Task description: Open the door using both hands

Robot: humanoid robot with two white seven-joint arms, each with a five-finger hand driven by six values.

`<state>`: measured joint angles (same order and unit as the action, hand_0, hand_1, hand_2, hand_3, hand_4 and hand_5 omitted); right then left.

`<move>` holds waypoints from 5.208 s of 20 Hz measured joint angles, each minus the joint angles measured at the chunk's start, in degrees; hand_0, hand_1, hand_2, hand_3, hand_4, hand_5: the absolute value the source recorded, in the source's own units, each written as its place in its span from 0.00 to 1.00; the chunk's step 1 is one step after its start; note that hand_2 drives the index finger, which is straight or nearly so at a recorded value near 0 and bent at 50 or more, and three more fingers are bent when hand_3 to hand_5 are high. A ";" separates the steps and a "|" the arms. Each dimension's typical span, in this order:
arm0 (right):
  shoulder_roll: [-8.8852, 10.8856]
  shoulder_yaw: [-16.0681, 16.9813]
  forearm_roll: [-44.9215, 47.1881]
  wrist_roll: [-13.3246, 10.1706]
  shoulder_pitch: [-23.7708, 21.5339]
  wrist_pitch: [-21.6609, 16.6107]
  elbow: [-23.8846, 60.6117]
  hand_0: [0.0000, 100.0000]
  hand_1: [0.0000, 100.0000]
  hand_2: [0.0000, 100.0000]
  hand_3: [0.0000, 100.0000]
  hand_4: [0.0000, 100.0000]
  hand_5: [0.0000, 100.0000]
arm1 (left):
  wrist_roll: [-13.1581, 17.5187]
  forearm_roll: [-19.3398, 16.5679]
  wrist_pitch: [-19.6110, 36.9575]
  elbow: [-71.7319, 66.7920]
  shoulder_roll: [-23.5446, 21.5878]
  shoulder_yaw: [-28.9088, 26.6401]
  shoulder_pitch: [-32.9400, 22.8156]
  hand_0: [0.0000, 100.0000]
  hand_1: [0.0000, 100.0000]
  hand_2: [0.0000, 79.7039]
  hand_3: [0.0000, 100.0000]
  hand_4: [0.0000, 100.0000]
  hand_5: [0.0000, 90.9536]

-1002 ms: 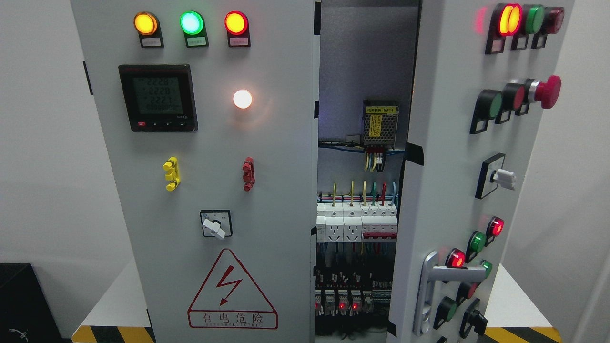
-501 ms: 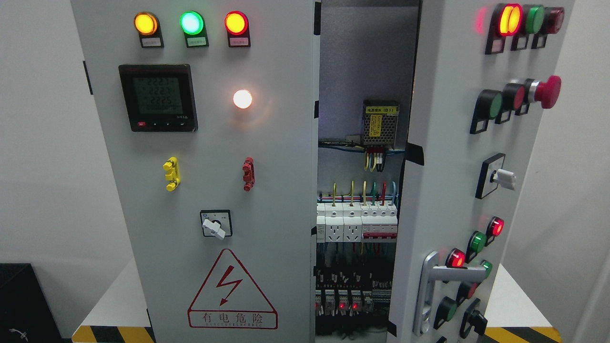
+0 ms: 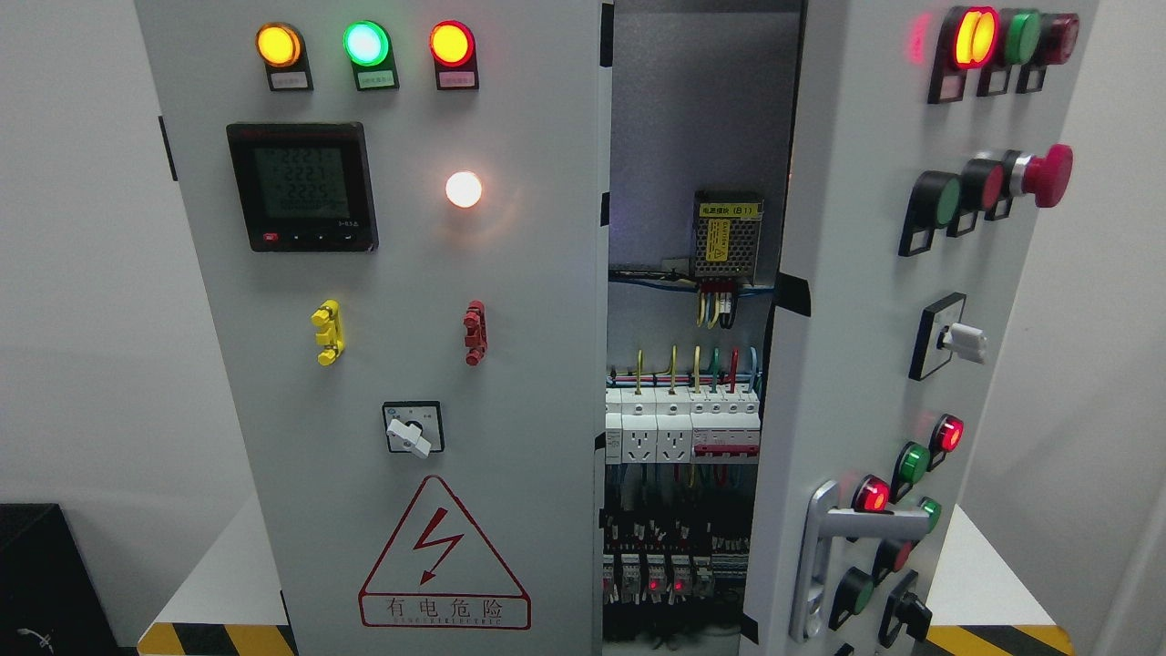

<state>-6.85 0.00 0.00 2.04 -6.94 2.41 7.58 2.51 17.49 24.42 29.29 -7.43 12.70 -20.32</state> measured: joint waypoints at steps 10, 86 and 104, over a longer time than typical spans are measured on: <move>0.00 0.00 0.00 0.00 0.00 0.06 0.00 0.00 0.00 0.00 0.00 0.00 0.00 | -0.11 0.12 0.02 15.63 -2.46 0.20 0.22 0.00 0.00 0.00 0.00 0.00 0.00; 0.00 0.00 0.00 0.00 0.00 0.03 0.00 0.00 0.00 0.00 0.00 0.00 0.00 | -0.56 29.52 -17.74 82.63 -19.78 18.99 55.13 0.00 0.00 0.00 0.00 0.00 0.00; -0.02 0.00 0.00 0.00 0.00 0.02 -0.01 0.00 0.00 0.00 0.00 0.00 0.00 | -0.27 41.74 -23.35 81.12 -18.43 26.02 72.17 0.00 0.00 0.00 0.00 0.00 0.00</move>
<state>-6.87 0.00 0.00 2.05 -6.94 2.43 7.57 2.24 59.24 1.07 110.41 -25.86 38.72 51.84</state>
